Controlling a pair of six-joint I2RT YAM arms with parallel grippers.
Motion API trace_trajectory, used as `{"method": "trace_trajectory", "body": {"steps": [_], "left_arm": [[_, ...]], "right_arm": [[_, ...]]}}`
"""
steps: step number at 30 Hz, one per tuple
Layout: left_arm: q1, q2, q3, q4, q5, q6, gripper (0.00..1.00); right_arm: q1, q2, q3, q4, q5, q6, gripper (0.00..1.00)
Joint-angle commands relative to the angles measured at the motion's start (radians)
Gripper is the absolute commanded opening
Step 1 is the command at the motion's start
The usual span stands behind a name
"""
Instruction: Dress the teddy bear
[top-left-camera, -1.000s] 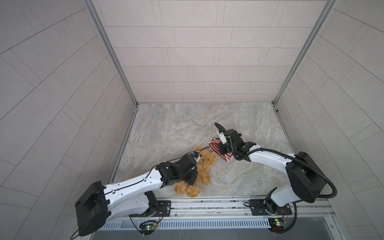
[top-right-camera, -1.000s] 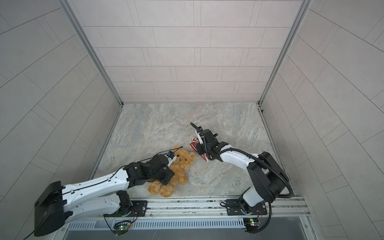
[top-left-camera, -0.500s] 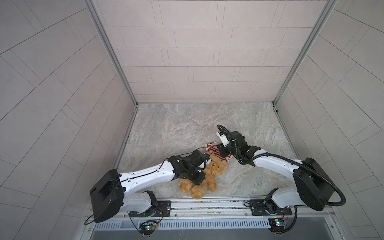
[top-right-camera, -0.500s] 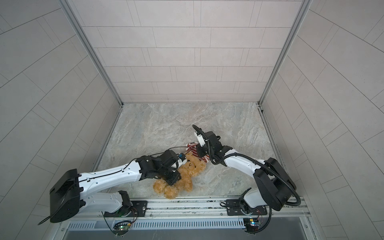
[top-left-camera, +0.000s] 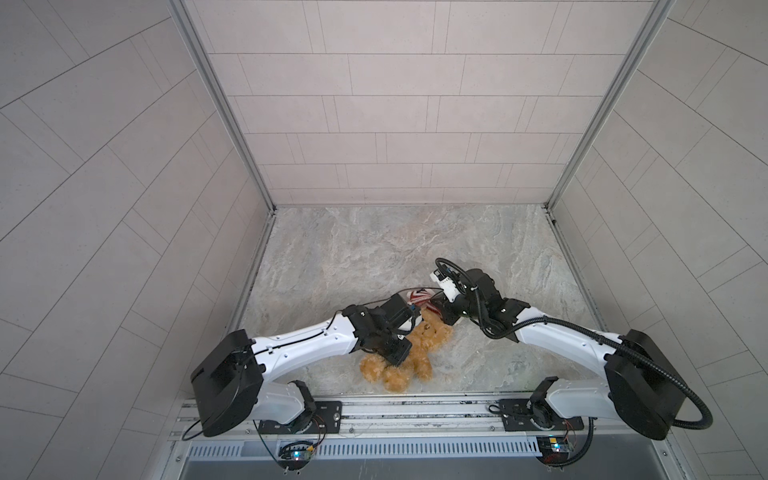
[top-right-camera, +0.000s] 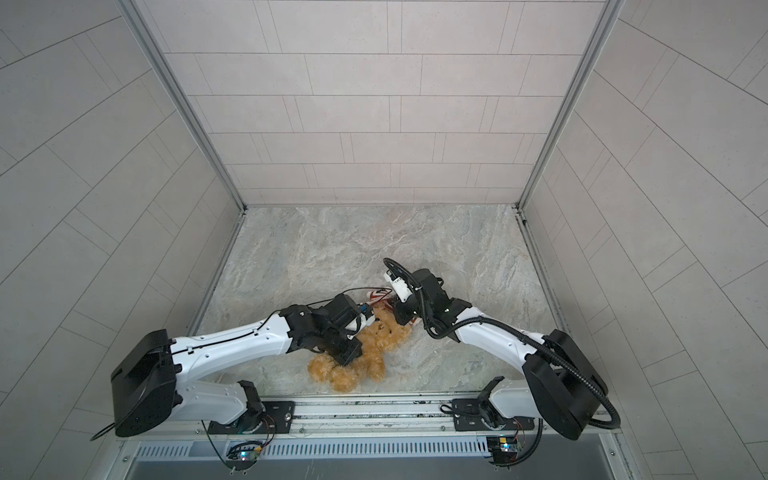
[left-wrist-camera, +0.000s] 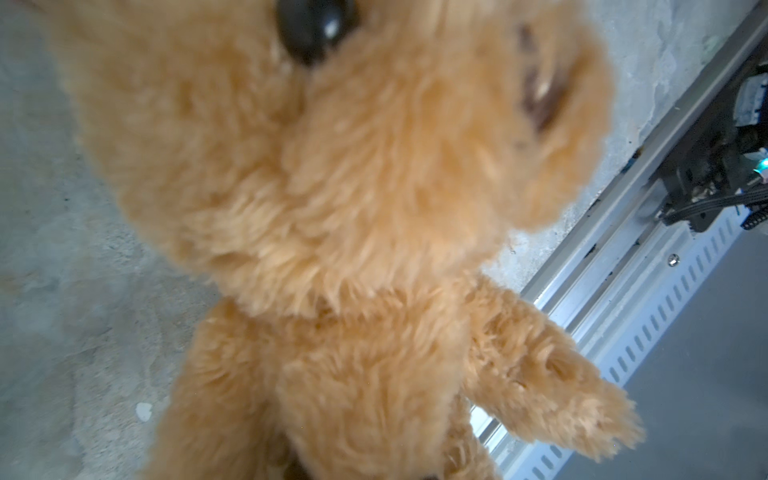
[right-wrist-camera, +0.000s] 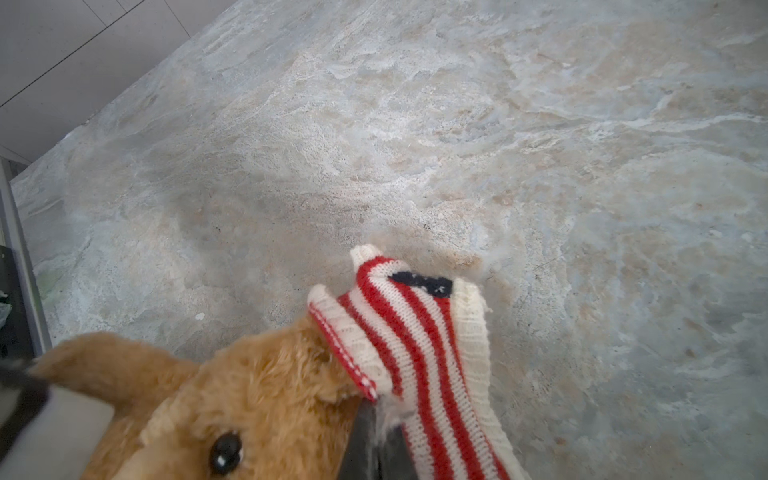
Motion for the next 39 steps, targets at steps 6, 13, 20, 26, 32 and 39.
{"method": "trace_trajectory", "body": {"steps": [6, 13, 20, 26, 32, 39], "left_arm": [[0.037, -0.046, -0.058, 0.053, -0.027, -0.046, 0.00], [0.081, -0.100, -0.134, 0.165, -0.004, -0.125, 0.00], [0.080, -0.127, -0.176, 0.246, -0.042, -0.162, 0.00], [0.076, -0.191, -0.219, 0.320, -0.100, -0.121, 0.00], [0.045, -0.205, -0.252, 0.402, -0.167, -0.063, 0.00], [-0.024, -0.222, -0.280, 0.499, -0.272, -0.005, 0.00]], "right_arm": [[0.020, -0.044, 0.002, -0.098, -0.017, -0.062, 0.00], [0.031, -0.054, 0.020, -0.137, 0.003, -0.070, 0.00], [0.062, -0.064, 0.045, -0.144, -0.011, -0.048, 0.00], [0.084, -0.064, 0.062, -0.113, -0.026, 0.037, 0.00], [0.098, -0.077, 0.096, -0.065, -0.072, 0.121, 0.00], [0.114, -0.073, 0.160, -0.055, -0.113, 0.164, 0.00]]}}
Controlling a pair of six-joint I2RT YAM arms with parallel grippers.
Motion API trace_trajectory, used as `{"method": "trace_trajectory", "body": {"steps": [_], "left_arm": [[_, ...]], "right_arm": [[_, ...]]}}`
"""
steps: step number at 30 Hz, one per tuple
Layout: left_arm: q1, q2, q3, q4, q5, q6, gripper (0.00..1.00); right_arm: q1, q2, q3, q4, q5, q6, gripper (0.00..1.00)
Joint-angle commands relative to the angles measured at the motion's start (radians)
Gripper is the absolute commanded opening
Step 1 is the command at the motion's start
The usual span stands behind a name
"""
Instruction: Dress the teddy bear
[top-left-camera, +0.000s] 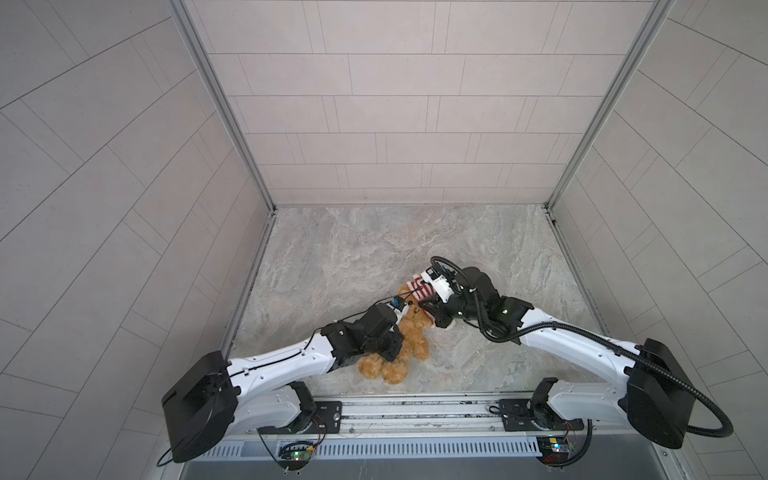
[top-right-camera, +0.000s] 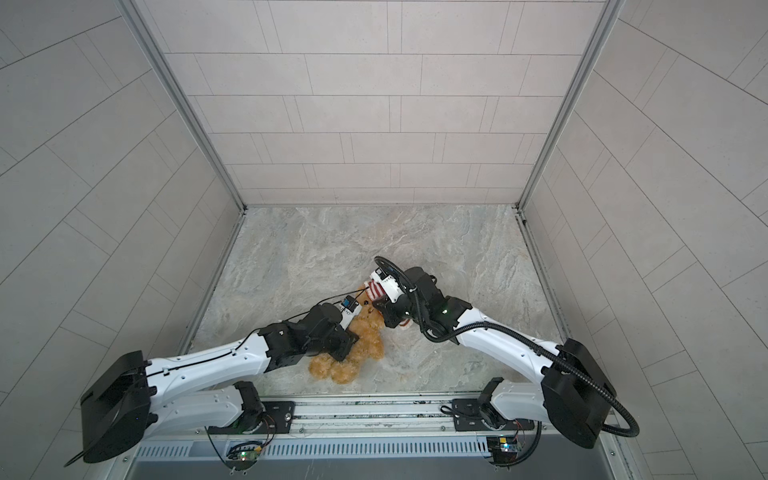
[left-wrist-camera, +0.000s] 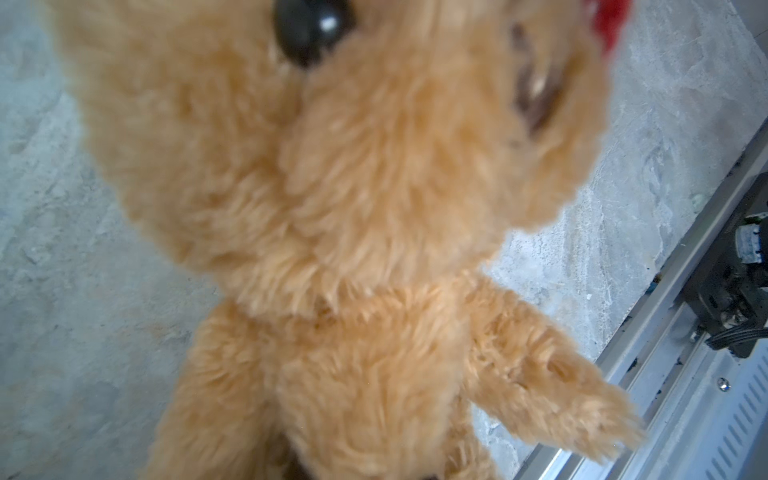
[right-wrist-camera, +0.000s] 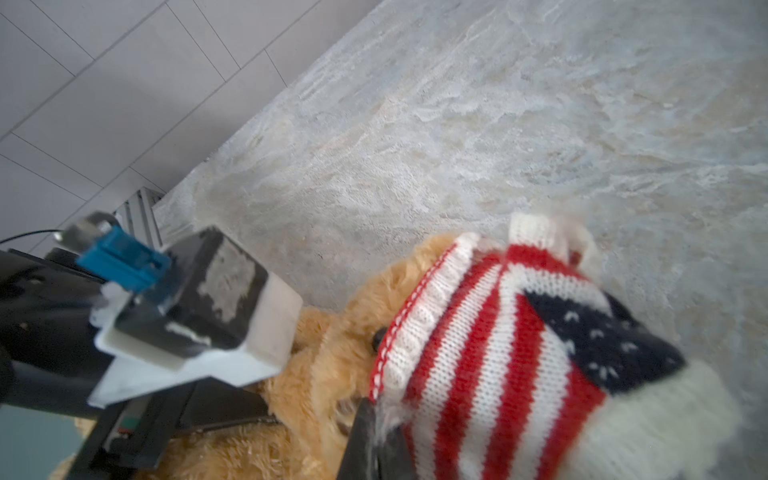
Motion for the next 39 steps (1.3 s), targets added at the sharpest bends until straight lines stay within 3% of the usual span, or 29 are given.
{"method": "trace_trajectory", "body": {"steps": [1, 9, 16, 26, 34, 39], "left_arm": [[-0.020, -0.042, -0.036, 0.126, -0.065, 0.045, 0.00], [-0.040, -0.151, -0.122, 0.274, -0.031, 0.094, 0.00], [-0.047, -0.216, -0.173, 0.340, -0.001, 0.126, 0.00], [-0.049, -0.249, -0.229, 0.421, -0.067, 0.085, 0.00], [-0.047, -0.306, -0.301, 0.533, -0.140, 0.070, 0.00], [-0.046, -0.353, -0.315, 0.524, -0.177, 0.102, 0.00]], "right_arm": [[0.010, -0.019, 0.059, 0.001, -0.032, 0.030, 0.00], [0.020, -0.037, 0.144, -0.132, -0.015, -0.011, 0.00], [0.043, -0.039, 0.203, -0.218, 0.016, -0.045, 0.07], [0.108, -0.064, 0.273, -0.317, 0.079, -0.074, 0.25], [0.130, -0.139, 0.328, -0.398, 0.148, -0.074, 0.28], [0.096, -0.214, 0.394, -0.551, 0.263, -0.069, 0.28]]}}
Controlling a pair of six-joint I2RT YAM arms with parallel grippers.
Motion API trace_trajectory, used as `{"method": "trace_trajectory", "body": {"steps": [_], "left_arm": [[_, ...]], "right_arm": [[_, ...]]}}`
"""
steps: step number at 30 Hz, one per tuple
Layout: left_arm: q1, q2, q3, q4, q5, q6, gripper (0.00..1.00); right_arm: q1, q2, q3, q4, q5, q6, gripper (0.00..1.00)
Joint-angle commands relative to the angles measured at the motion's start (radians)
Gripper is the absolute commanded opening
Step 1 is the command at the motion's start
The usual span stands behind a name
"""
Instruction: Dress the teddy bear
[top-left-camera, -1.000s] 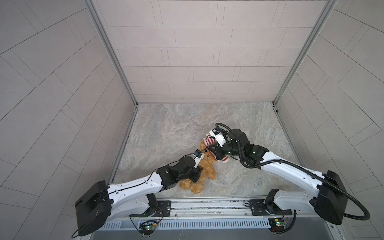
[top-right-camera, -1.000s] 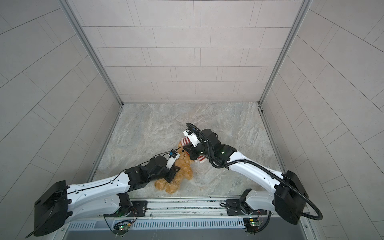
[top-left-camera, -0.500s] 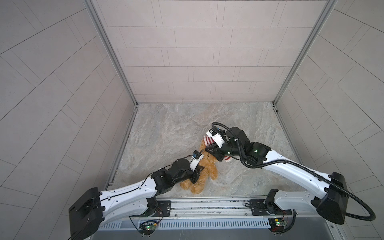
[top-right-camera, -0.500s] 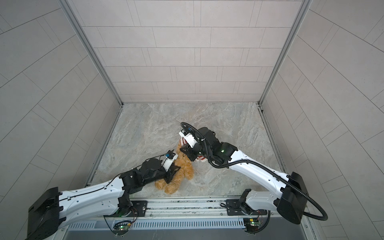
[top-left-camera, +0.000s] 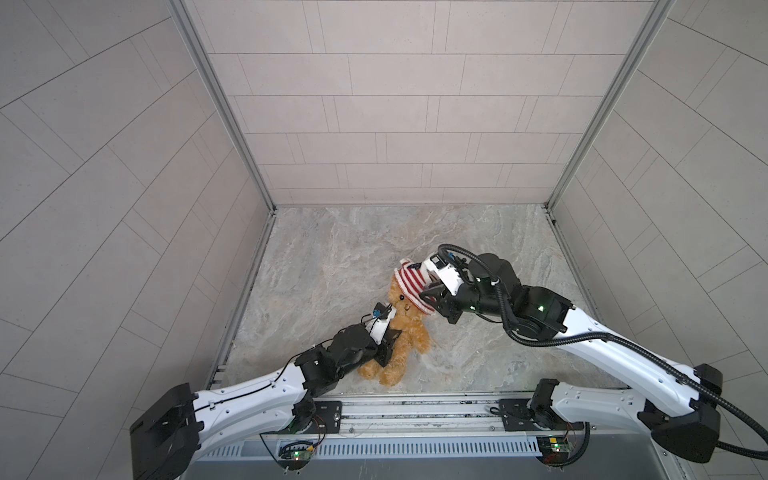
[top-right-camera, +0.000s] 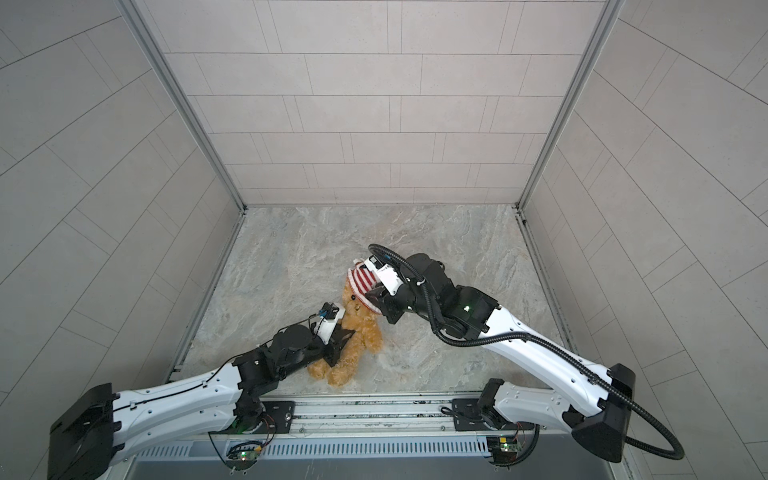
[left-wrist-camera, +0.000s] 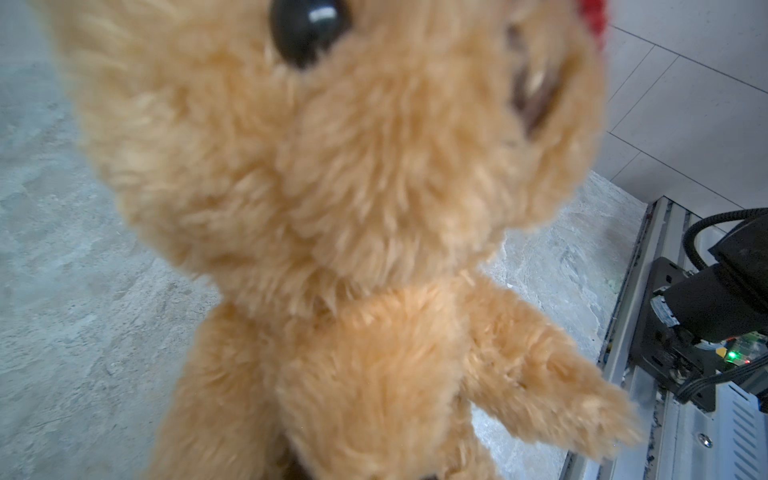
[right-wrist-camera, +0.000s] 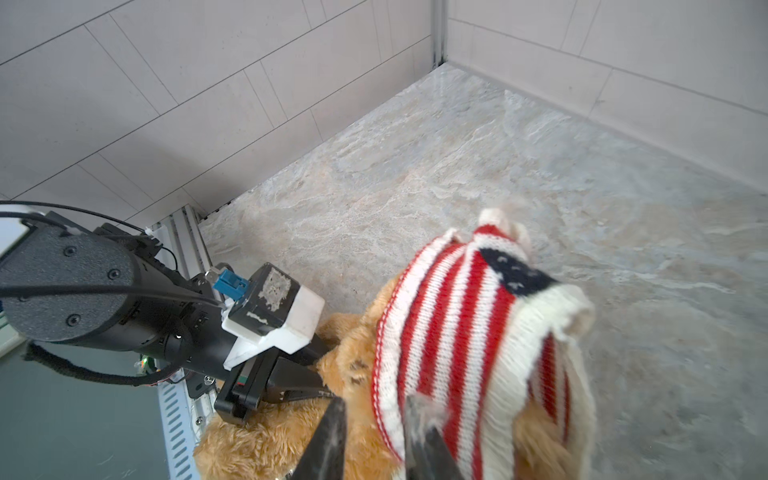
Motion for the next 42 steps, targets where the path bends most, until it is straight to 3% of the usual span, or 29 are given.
{"method": "trace_trajectory", "body": {"steps": [1, 7, 23, 31, 42], "left_arm": [[-0.005, -0.044, -0.010, 0.082, -0.044, 0.028, 0.00], [-0.004, -0.096, -0.021, 0.072, -0.034, 0.057, 0.00], [-0.005, -0.155, -0.037, 0.035, 0.003, 0.080, 0.00], [-0.004, -0.157, -0.034, 0.021, 0.005, 0.093, 0.00], [-0.006, -0.154, -0.033, 0.015, 0.045, 0.134, 0.00]], "right_arm": [[-0.046, -0.056, 0.048, -0.124, 0.063, 0.008, 0.28], [-0.192, -0.030, 0.048, -0.174, -0.055, 0.034, 0.21], [-0.181, 0.157, 0.106, -0.088, -0.190, 0.017, 0.18], [-0.162, 0.181, 0.112, -0.081, -0.288, 0.015, 0.36], [-0.161, 0.245, 0.145, -0.087, -0.311, -0.006, 0.45]]}}
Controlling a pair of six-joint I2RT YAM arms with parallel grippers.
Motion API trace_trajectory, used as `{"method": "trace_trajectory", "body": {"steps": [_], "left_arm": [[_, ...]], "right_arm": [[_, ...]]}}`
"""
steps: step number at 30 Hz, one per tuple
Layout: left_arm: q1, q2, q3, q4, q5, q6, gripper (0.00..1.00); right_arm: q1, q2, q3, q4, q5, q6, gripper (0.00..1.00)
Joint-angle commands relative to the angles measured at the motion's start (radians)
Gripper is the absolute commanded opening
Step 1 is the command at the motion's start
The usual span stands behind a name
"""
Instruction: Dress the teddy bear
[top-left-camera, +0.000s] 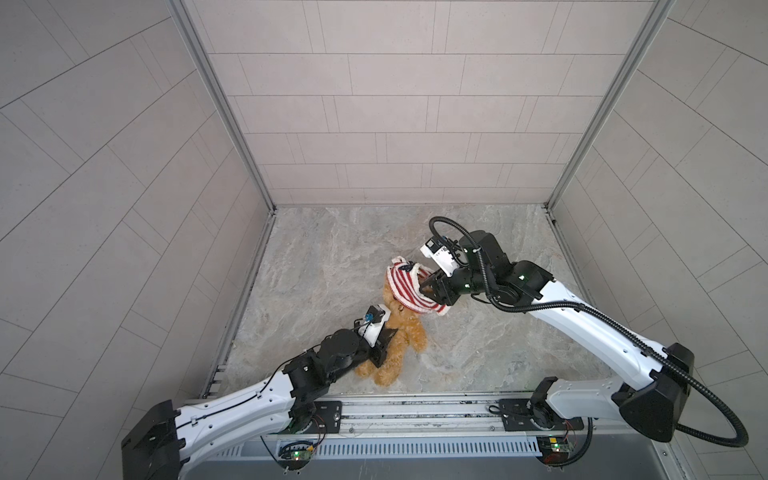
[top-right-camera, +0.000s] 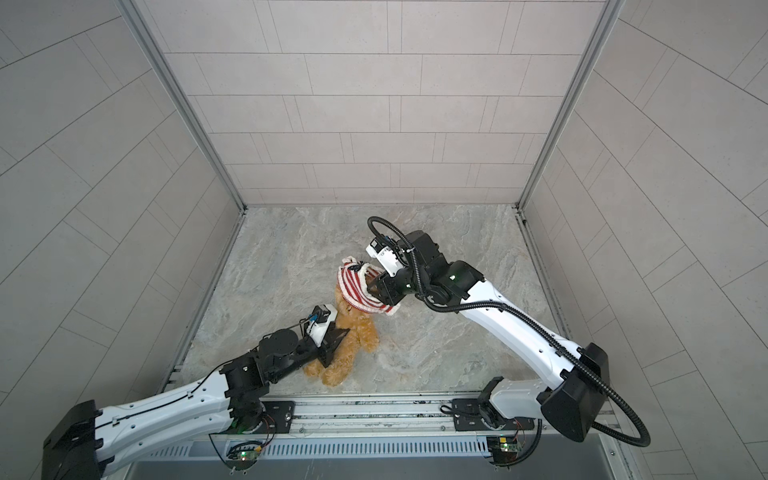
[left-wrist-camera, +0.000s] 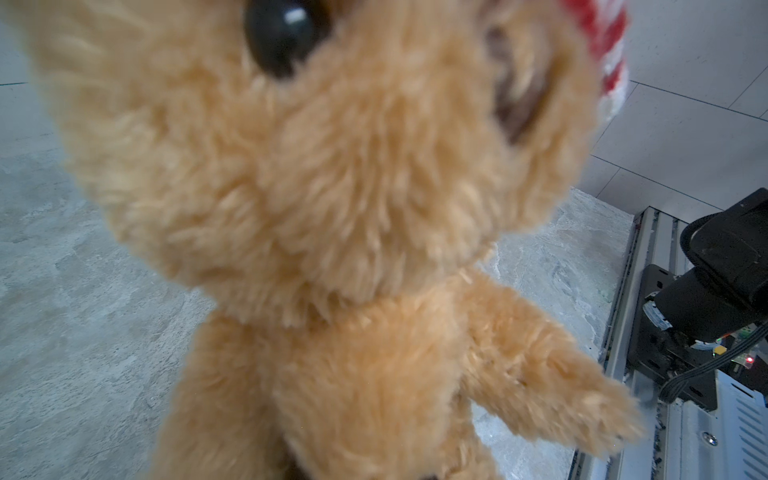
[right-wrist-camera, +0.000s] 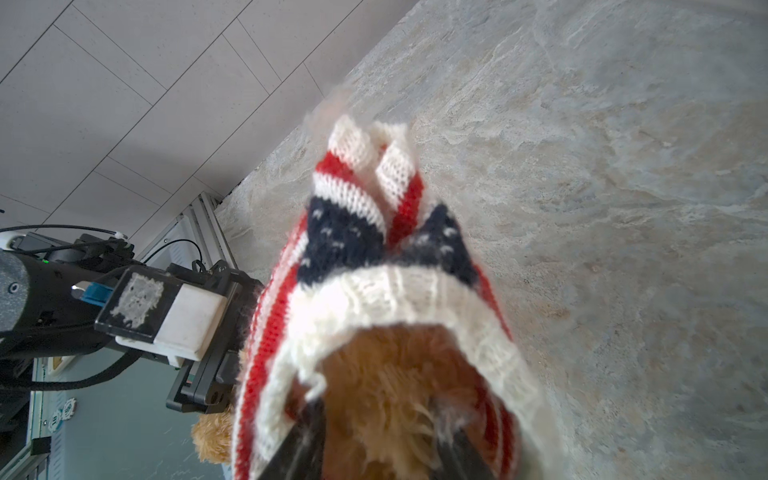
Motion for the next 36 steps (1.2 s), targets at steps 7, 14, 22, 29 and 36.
{"method": "trace_trajectory", "body": {"steps": [7, 14, 22, 29, 36], "left_arm": [[-0.006, -0.012, 0.017, 0.003, 0.050, 0.058, 0.00], [-0.006, -0.019, 0.015, -0.001, 0.034, 0.061, 0.00], [-0.006, -0.024, 0.017, -0.015, -0.015, 0.061, 0.00], [-0.006, -0.020, 0.019, -0.016, -0.041, 0.060, 0.00], [-0.004, 0.030, 0.035, -0.019, -0.094, 0.031, 0.00]], "right_arm": [[-0.002, 0.087, 0.102, -0.072, -0.122, -0.099, 0.48], [-0.025, 0.140, 0.131, -0.163, -0.126, -0.181, 0.52], [0.004, 0.161, 0.083, -0.143, -0.165, -0.179, 0.57], [0.012, 0.157, 0.045, -0.140, -0.168, -0.178, 0.34], [0.017, 0.112, -0.004, -0.088, -0.171, -0.166, 0.09]]}}
